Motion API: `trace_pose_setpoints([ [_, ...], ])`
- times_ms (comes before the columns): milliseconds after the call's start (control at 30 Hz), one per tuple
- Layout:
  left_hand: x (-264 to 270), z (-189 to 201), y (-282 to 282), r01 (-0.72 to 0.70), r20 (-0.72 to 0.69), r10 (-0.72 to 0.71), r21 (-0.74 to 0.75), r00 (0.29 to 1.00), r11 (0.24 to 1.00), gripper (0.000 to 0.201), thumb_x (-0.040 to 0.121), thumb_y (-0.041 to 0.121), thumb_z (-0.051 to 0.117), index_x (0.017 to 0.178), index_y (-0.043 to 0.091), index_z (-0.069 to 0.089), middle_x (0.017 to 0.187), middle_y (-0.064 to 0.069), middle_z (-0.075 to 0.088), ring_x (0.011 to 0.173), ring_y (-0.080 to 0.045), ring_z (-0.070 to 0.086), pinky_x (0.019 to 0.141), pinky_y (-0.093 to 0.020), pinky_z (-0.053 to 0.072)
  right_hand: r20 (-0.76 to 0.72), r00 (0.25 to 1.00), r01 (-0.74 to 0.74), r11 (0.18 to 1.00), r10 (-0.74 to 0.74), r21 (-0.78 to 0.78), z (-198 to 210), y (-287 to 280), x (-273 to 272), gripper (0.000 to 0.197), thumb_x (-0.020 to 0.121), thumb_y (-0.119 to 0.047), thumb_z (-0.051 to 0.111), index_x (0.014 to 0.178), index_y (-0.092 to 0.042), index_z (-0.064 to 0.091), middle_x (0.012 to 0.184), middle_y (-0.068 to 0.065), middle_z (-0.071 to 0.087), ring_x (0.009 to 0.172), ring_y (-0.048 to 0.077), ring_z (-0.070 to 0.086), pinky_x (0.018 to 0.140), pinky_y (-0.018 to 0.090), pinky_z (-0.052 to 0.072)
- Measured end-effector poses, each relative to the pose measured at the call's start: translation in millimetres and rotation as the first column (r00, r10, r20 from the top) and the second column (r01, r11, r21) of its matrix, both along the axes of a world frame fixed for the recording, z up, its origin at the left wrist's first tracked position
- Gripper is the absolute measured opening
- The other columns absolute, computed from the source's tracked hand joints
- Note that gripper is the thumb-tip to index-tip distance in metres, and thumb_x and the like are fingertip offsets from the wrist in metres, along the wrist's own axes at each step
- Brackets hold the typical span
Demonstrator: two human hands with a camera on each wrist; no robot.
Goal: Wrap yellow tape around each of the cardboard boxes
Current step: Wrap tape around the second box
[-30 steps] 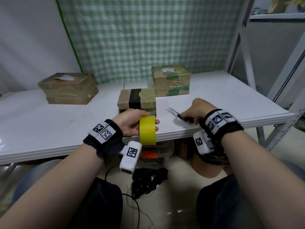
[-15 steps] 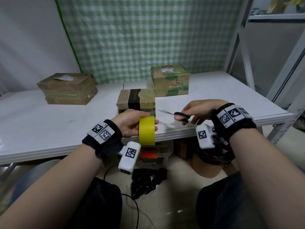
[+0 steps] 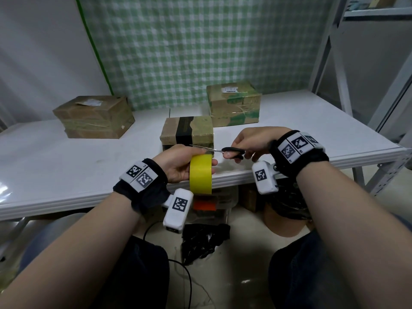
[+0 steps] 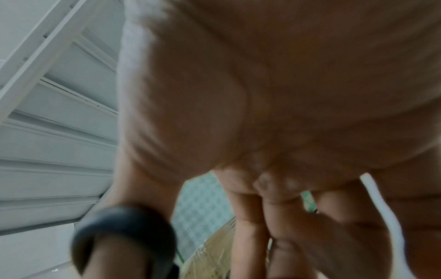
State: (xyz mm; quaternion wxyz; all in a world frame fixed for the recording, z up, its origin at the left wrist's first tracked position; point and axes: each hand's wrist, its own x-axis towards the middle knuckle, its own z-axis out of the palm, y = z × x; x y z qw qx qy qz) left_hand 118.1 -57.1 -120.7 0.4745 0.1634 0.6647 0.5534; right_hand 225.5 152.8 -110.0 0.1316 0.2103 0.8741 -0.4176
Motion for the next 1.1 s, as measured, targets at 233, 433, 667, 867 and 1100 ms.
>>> trace_pose_setpoints([
  [233, -2, -1, 0, 0.003, -0.027, -0.004, -0.022, 1.000, 1.000, 0.029, 0.105, 0.019, 0.055, 0.122, -0.003, 0.058, 0.087, -0.017, 0.076, 0.064, -0.025, 0.073, 0.070, -0.039, 0.062, -0.120, 0.992, 0.046, 0.989, -0.029, 0.141, -8, 9, -1, 0.030, 0.064, -0.047, 0.091, 0.080, -0.023, 0.084, 0.072, -0.007, 0.074, 0.068, 0.007, 0.052, 0.065, 0.027, 0.041],
  [433, -2, 1, -2, 0.033, -0.011, -0.033, -0.040, 0.999, 0.999, 0.034, 0.105, 0.020, 0.053, 0.129, -0.004, 0.056, 0.085, -0.015, 0.076, 0.063, -0.023, 0.073, 0.064, -0.034, 0.063, -0.027, 0.999, -0.041, 0.991, 0.044, 0.127, -8, 4, 0, 0.057, 0.054, -0.060, 0.084, 0.098, -0.025, 0.082, 0.069, -0.024, 0.069, 0.075, 0.000, 0.052, 0.063, 0.020, 0.034],
  [667, -4, 2, -4, 0.045, -0.013, -0.046, -0.048, 0.999, 0.998, 0.028, 0.105, 0.022, 0.054, 0.122, 0.000, 0.057, 0.087, -0.014, 0.076, 0.064, -0.022, 0.072, 0.066, -0.034, 0.063, -0.063, 0.996, -0.049, 0.992, 0.057, 0.119, -11, 3, 1, 0.053, 0.057, -0.064, 0.082, 0.089, -0.022, 0.081, 0.076, -0.012, 0.073, 0.067, 0.001, 0.052, 0.064, 0.020, 0.036],
  [867, -3, 2, -7, 0.072, 0.008, -0.072, -0.056, 0.997, 0.996, 0.031, 0.106, 0.023, 0.053, 0.124, -0.002, 0.056, 0.088, -0.014, 0.075, 0.065, -0.022, 0.072, 0.058, -0.032, 0.062, -0.099, 0.995, -0.019, 0.991, 0.032, 0.134, -17, 9, -2, 0.075, 0.041, -0.070, 0.083, 0.086, -0.010, 0.080, 0.074, -0.004, 0.073, 0.079, 0.008, 0.058, 0.083, 0.029, 0.042],
  [1100, -1, 3, -9, 0.089, 0.048, -0.086, -0.045, 0.995, 0.995, 0.022, 0.106, 0.022, 0.051, 0.112, 0.002, 0.059, 0.079, -0.012, 0.073, 0.055, -0.019, 0.069, 0.051, -0.029, 0.059, -0.157, 0.987, 0.055, 0.987, -0.032, 0.149, -24, 4, -4, 0.026, 0.063, -0.028, 0.096, 0.073, -0.021, 0.073, 0.064, -0.011, 0.064, 0.065, 0.006, 0.056, 0.074, 0.025, 0.041],
])
